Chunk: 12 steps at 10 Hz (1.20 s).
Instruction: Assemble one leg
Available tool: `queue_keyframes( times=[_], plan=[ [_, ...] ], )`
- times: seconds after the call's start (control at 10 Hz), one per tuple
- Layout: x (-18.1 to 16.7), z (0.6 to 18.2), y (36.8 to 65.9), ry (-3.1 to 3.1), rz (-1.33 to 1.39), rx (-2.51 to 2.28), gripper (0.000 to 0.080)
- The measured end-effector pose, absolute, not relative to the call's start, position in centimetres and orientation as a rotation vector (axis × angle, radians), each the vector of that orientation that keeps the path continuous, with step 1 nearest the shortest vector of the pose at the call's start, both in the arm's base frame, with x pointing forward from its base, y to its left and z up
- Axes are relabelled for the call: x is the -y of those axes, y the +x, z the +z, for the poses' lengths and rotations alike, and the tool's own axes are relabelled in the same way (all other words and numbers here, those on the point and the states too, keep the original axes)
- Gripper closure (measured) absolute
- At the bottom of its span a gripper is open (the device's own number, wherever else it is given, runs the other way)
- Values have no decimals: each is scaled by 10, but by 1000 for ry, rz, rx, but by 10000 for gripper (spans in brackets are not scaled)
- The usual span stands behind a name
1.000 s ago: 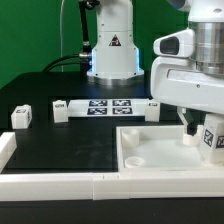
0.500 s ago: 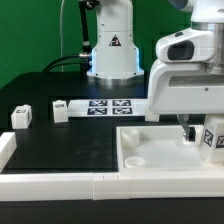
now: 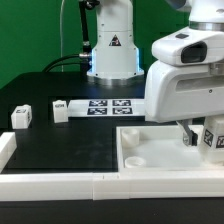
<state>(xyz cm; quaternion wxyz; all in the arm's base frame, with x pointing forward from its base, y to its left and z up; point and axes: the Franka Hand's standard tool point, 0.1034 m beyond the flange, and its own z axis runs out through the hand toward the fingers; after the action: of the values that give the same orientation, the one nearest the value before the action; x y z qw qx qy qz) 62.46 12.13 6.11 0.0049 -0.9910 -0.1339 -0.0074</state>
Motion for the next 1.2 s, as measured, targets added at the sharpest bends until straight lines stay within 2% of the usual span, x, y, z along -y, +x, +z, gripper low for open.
queue_keyframes(
  times=[0.2, 0.7, 1.2],
  plan=[
    [-121, 61, 625, -3104, -23, 419, 535],
    [-121, 61, 625, -3114, -23, 301, 530],
    [-122, 60, 624, -3002, -17, -848, 528]
  ],
)
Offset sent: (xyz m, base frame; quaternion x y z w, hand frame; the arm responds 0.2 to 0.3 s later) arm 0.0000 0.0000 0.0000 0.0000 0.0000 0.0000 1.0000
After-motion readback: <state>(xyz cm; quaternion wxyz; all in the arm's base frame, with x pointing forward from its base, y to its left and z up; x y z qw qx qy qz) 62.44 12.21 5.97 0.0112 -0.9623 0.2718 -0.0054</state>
